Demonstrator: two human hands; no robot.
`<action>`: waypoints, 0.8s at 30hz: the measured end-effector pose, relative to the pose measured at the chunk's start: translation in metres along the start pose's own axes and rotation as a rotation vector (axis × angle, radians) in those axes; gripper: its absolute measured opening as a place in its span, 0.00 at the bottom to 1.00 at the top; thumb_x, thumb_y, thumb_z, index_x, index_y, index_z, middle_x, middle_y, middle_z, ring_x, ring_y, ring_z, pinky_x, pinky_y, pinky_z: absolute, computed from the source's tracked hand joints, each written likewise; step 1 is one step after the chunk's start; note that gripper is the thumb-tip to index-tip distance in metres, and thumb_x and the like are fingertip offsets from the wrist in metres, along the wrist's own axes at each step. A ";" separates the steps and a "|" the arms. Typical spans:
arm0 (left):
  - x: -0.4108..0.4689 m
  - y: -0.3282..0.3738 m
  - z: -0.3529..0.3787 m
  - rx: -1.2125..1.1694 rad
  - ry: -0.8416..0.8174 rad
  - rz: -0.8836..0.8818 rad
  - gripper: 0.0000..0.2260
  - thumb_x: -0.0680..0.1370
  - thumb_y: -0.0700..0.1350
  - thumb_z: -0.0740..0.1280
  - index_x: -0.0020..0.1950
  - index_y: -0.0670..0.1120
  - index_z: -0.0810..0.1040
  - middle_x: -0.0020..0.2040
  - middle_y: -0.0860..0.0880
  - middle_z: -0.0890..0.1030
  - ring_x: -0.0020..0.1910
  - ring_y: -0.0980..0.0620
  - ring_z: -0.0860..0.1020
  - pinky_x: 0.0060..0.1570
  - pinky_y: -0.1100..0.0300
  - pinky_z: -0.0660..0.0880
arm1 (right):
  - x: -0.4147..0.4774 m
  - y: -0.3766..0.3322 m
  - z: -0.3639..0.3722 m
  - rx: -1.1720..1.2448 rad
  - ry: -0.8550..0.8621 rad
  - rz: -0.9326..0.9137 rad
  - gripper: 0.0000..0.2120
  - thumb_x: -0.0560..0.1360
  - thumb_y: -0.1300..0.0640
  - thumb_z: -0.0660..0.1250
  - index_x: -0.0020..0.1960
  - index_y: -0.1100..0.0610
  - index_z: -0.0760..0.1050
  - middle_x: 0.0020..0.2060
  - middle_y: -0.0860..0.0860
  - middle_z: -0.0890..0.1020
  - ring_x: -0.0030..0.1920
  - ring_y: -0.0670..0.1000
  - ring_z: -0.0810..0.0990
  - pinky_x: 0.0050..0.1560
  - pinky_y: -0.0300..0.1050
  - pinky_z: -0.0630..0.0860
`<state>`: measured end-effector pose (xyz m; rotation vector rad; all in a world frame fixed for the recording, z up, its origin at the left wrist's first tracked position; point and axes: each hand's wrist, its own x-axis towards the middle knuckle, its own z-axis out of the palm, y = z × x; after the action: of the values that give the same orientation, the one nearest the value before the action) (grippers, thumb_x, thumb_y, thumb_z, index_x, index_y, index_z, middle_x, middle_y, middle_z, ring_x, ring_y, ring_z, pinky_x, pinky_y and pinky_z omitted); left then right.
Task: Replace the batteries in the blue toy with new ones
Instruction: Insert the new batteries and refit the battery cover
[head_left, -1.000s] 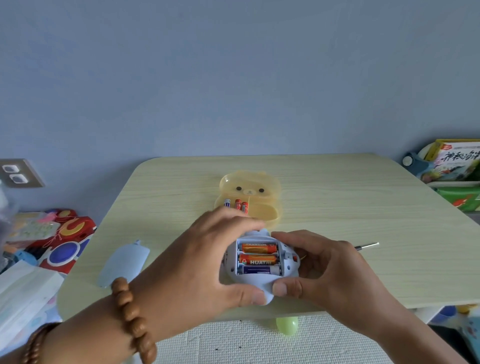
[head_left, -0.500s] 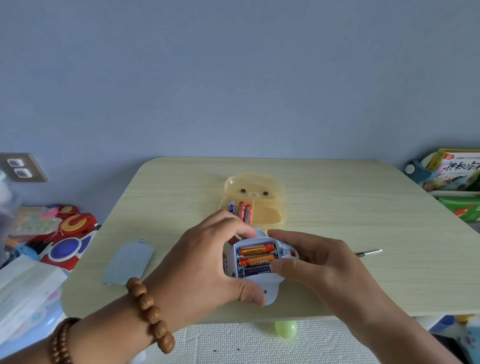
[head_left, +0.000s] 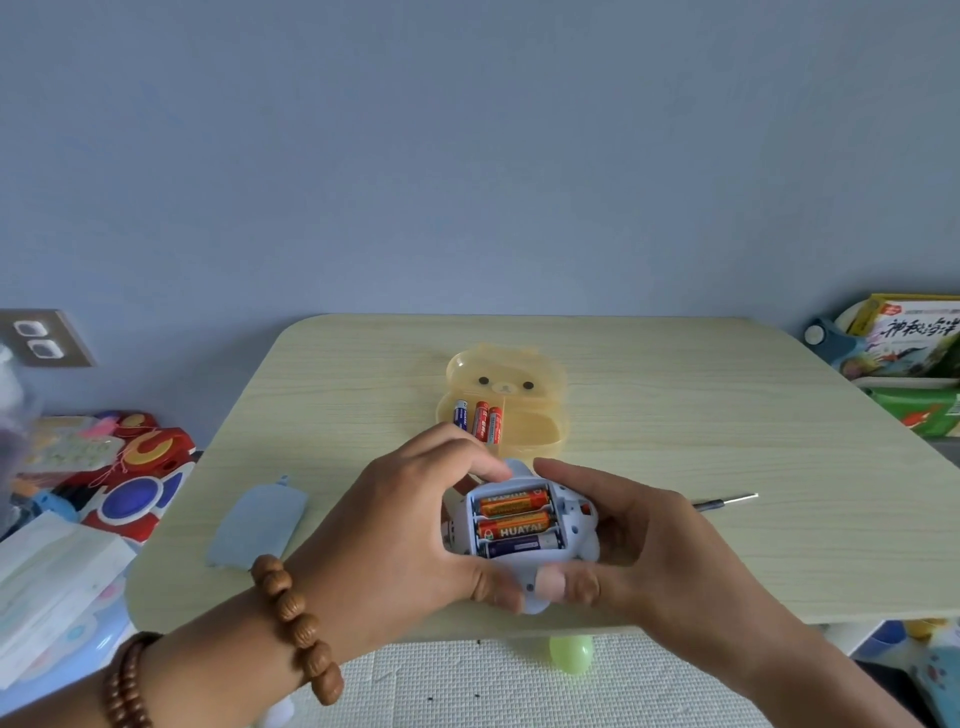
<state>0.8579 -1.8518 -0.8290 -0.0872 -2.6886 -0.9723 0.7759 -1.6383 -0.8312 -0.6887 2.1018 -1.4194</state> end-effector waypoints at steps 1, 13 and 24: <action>0.000 0.000 0.000 -0.004 -0.001 0.001 0.34 0.56 0.65 0.82 0.59 0.59 0.79 0.57 0.64 0.77 0.56 0.64 0.77 0.47 0.70 0.74 | 0.000 0.001 -0.001 -0.013 -0.005 0.004 0.39 0.61 0.55 0.84 0.70 0.47 0.76 0.54 0.43 0.89 0.55 0.45 0.88 0.59 0.44 0.83; -0.013 -0.027 -0.093 0.757 -0.161 -0.693 0.40 0.61 0.78 0.63 0.64 0.53 0.70 0.62 0.51 0.73 0.63 0.49 0.75 0.60 0.53 0.74 | 0.004 0.006 0.002 0.008 0.041 -0.058 0.36 0.57 0.55 0.85 0.62 0.41 0.80 0.49 0.44 0.90 0.51 0.45 0.89 0.56 0.36 0.82; -0.015 -0.029 -0.087 0.737 -0.270 -0.660 0.17 0.66 0.62 0.71 0.42 0.50 0.77 0.38 0.53 0.80 0.40 0.54 0.79 0.39 0.60 0.73 | 0.004 0.008 0.004 -0.012 0.059 -0.058 0.38 0.58 0.52 0.86 0.66 0.42 0.80 0.51 0.44 0.90 0.51 0.46 0.89 0.62 0.51 0.82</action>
<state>0.8885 -1.9289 -0.7867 0.9144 -3.2012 -0.0181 0.7744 -1.6412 -0.8402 -0.7265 2.1531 -1.4760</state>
